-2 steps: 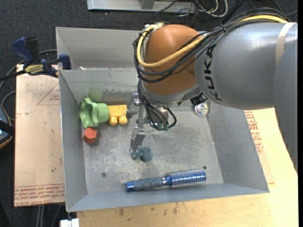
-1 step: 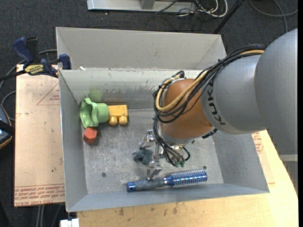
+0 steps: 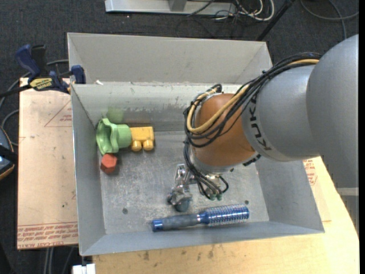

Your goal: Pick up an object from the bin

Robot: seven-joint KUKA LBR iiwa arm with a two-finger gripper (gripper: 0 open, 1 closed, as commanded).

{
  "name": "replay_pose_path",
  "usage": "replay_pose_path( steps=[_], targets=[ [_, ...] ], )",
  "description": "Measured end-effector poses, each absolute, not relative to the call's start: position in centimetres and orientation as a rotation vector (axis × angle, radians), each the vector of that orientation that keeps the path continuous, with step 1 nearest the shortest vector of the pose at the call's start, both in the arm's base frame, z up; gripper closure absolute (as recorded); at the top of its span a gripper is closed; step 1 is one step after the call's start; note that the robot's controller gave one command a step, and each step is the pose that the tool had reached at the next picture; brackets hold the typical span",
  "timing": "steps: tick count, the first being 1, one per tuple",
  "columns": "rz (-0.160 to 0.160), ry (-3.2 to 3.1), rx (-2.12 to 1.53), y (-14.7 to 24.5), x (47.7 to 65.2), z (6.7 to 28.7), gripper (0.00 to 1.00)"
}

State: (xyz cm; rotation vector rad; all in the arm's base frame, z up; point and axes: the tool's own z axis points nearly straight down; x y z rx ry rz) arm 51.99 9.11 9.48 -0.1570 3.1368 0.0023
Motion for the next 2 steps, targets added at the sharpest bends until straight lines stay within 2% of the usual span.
replay_pose_path(
  steps=[1, 2],
  targets=[
    [0.004, 3.1, -0.497, 12.6, 52.0, 9.2, 1.0],
    [0.006, 3.106, -0.388, 16.1, 51.3, 22.9, 1.0]
  ],
)
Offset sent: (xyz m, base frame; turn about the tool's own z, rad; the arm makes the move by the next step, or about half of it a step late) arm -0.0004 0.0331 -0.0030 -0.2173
